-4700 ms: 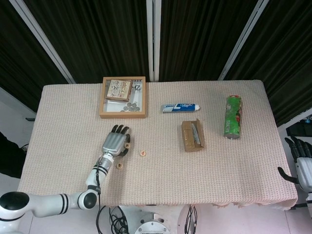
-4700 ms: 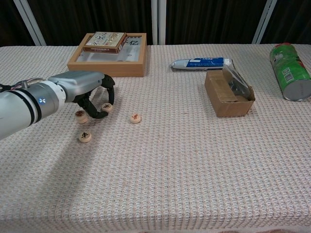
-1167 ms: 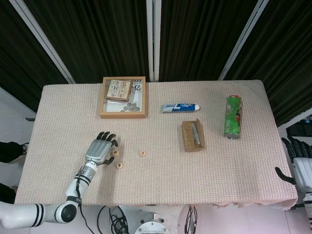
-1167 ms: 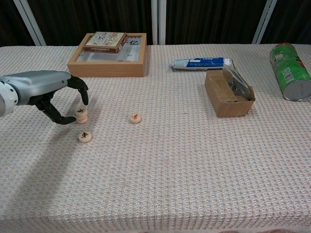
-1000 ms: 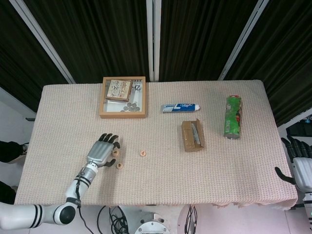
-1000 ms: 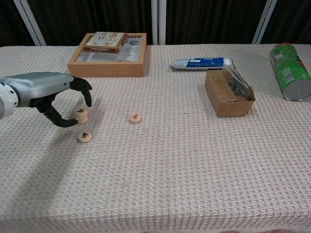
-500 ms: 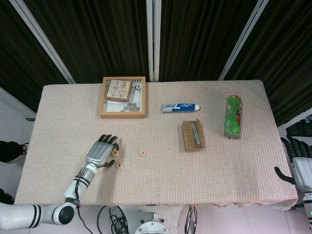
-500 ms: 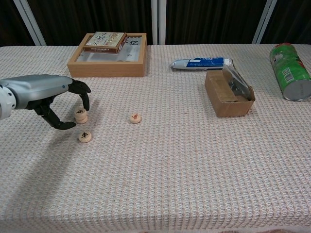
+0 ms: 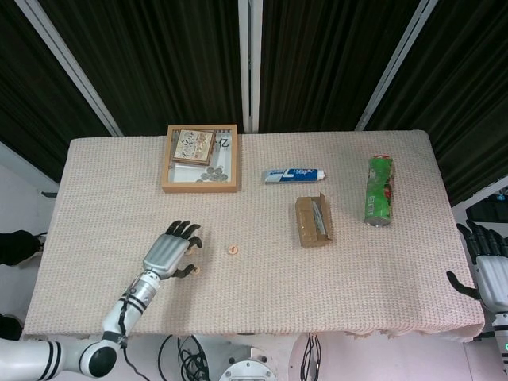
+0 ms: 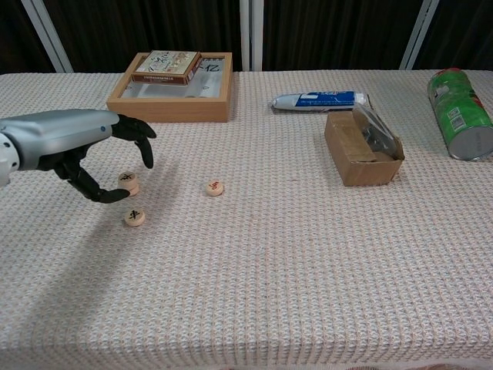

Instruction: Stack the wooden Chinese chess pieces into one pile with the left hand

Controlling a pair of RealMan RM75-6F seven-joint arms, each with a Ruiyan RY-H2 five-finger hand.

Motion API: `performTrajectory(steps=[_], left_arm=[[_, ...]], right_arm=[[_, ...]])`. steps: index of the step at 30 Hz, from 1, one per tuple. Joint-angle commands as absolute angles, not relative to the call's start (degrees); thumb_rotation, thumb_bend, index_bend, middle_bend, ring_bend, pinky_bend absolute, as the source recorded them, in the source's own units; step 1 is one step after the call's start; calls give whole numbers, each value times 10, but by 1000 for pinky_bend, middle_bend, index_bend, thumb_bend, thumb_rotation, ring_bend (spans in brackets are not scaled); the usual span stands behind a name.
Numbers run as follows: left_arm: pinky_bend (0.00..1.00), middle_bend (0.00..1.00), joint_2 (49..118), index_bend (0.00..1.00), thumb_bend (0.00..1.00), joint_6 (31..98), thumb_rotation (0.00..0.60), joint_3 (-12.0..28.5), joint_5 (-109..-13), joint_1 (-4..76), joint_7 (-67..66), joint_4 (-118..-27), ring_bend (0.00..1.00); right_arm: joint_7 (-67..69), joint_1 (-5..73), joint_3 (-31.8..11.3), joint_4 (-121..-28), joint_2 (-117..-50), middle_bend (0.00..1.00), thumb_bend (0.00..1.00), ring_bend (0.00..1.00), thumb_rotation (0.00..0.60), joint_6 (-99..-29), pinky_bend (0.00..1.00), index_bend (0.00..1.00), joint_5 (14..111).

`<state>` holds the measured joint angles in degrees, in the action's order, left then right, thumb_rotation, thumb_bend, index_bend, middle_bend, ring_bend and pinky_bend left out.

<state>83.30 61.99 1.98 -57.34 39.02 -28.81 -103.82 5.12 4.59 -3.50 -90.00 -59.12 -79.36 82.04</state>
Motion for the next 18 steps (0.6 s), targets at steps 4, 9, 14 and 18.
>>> performTrajectory(steps=[4,9,14,18], left_arm=[[0,40,857,366,306,651,600,-16,-651,364,-286,-1023,0],[0,29,880,370,307,656,600,-34,-710,351,-259,-979,0],[0,17,901,373,307,654,600,-45,-758,344,-238,-928,0],[0,15,908,374,307,642,600,-45,-764,341,-225,-902,0]], right_arm=[[62,45,-34,-894,-593,0,224,0,600,-795,0,0,823],[70,43,-34,-889,-591,0,225,0,600,-796,0,0,823],[72,43,-33,-890,-591,0,225,0,600,-798,0,0,826],[71,43,-33,-891,-590,0,225,0,600,-798,0,0,827]])
